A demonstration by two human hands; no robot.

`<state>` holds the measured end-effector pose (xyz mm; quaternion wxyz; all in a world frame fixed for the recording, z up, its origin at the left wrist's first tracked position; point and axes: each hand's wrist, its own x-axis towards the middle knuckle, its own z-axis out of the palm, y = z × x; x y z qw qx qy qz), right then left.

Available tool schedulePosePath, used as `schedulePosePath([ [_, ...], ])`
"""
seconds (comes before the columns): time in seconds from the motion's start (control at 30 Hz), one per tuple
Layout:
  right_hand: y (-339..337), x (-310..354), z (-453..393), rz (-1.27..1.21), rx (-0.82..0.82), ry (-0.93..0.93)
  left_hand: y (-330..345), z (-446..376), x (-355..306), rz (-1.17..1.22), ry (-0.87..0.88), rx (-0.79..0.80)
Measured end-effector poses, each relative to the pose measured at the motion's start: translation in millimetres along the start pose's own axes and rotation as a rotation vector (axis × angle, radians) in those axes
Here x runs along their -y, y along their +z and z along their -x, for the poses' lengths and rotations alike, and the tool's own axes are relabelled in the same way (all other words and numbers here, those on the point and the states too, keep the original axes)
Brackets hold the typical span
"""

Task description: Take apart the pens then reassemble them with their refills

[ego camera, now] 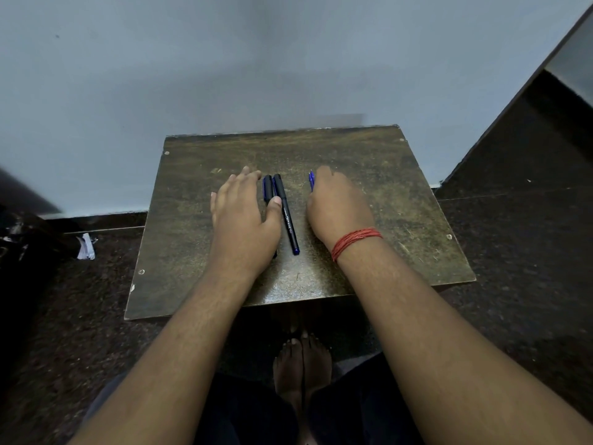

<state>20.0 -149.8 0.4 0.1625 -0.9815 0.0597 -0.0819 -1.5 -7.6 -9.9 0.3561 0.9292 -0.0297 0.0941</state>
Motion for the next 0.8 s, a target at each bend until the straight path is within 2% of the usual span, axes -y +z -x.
schedulePosePath([
  [0.53,-3,-6,-4,-0.023,0.004,0.047,3,1,1,-0.039,0.018,0.002],
  [0.73,-7,-6,5,-0.012,-0.096,-0.060,6,2,2,-0.089,0.046,-0.002],
  [0.8,-3,-4,12,-0.026,-0.082,-0.084,6,6,4,-0.152,0.060,0.004],
])
